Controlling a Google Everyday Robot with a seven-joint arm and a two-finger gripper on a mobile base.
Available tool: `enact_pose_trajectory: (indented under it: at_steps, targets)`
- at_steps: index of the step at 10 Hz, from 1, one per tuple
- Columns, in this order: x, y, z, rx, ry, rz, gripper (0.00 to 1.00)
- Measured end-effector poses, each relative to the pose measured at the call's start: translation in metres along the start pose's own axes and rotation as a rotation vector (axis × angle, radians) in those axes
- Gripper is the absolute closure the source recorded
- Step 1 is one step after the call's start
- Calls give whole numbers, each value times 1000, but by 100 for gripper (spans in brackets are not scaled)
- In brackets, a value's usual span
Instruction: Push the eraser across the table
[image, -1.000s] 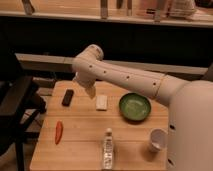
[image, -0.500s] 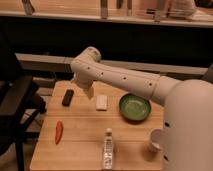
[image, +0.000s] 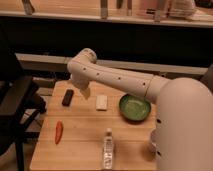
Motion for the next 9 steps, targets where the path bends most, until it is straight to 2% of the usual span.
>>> enact_pose_trajectory:
  at_steps: [3, 6, 9]
  targets:
    - [-2, -4, 9, 2, -6, -9, 20]
    - [-8, -12, 29, 12, -15, -32, 20]
    - [-10, -15, 37, 15, -20, -44, 20]
